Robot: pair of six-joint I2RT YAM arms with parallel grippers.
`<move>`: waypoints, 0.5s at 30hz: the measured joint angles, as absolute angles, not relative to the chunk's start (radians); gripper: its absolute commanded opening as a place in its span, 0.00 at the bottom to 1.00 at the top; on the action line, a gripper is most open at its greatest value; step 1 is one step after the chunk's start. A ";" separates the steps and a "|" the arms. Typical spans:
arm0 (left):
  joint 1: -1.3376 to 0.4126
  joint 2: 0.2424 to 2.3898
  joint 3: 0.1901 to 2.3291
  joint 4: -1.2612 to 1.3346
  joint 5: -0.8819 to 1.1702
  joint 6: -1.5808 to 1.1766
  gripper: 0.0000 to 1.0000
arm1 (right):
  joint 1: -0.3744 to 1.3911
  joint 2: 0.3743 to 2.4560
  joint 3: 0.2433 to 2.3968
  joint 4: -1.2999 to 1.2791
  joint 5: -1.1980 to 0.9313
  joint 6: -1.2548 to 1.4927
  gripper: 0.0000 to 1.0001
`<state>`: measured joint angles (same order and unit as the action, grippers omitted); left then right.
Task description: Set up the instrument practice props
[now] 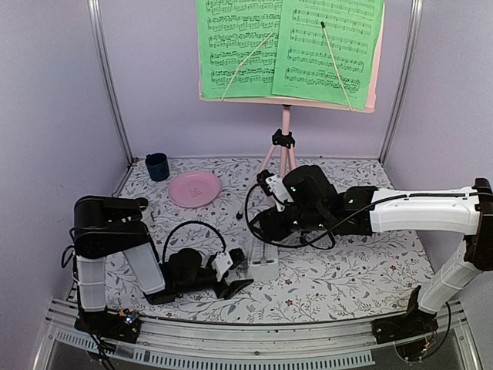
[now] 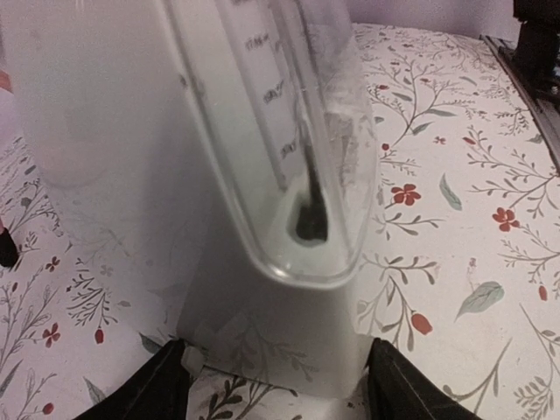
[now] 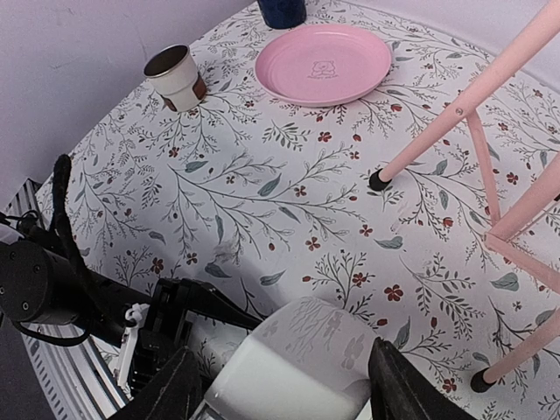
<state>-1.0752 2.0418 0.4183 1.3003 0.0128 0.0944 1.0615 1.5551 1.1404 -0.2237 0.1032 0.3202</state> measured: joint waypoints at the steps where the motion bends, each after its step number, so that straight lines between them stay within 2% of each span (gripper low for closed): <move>1: -1.075 2.042 0.416 1.303 0.010 0.093 0.78 | 1.062 1.555 1.140 -0.224 0.103 0.321 0.62; 4: -1.075 2.038 0.402 1.308 -0.004 0.081 0.86 | 1.063 1.555 1.141 -0.223 0.099 0.322 0.80; 9: -1.075 1.985 0.363 1.304 -0.035 0.070 0.93 | 1.076 1.555 1.143 -0.227 0.031 0.360 0.99; 15: -1.075 1.859 0.319 1.295 -0.047 0.035 0.96 | 1.074 1.501 1.132 -0.223 -0.014 0.366 0.99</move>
<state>-1.0752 1.8587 0.3187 1.2953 -0.0467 0.0353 1.0737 1.5009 1.1320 -0.2234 -0.0135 0.3656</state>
